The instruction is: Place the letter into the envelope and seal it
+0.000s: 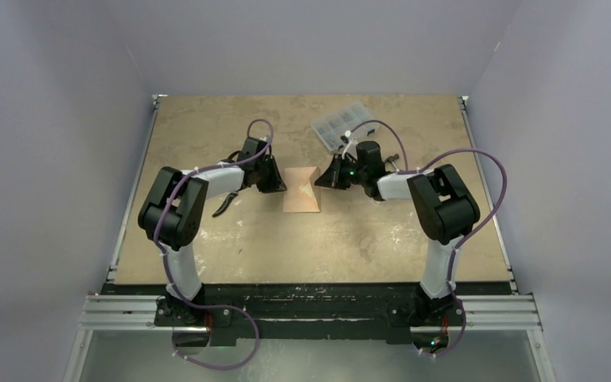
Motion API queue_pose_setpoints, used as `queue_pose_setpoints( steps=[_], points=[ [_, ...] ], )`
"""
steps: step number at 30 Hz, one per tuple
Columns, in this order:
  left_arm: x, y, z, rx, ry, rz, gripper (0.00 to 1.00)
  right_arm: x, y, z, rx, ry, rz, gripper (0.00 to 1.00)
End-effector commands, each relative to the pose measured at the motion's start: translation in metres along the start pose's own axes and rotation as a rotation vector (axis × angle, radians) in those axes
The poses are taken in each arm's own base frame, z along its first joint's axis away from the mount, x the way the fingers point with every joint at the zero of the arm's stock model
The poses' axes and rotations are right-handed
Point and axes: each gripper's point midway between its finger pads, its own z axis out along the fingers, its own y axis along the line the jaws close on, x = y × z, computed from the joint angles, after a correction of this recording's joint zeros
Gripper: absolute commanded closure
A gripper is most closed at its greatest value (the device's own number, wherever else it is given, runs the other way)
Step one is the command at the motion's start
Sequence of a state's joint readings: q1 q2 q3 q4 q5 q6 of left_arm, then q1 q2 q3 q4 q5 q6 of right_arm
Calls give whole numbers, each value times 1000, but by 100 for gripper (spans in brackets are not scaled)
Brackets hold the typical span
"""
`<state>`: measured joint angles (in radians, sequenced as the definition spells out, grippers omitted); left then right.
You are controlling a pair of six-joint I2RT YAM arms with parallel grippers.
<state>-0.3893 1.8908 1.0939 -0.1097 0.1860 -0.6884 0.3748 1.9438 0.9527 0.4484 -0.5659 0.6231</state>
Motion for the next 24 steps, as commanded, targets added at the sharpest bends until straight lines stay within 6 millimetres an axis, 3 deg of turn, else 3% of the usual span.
queue_pose_setpoints(
  steps=[1, 9, 18, 24],
  points=[
    [18, 23, 11, -88, 50, 0, 93, -17, 15, 18, 40, -37, -116, 89],
    [21, 20, 14, -65, 62, -6, 94, -4, -2, 39, 191, -18, -165, 90],
    [21, 17, 13, -50, 67, -5, 95, 9, -13, 46, 281, -16, -216, 90],
    [18, 10, 13, -23, 63, -6, 95, 24, -25, 47, 454, -16, -346, 89]
  ],
)
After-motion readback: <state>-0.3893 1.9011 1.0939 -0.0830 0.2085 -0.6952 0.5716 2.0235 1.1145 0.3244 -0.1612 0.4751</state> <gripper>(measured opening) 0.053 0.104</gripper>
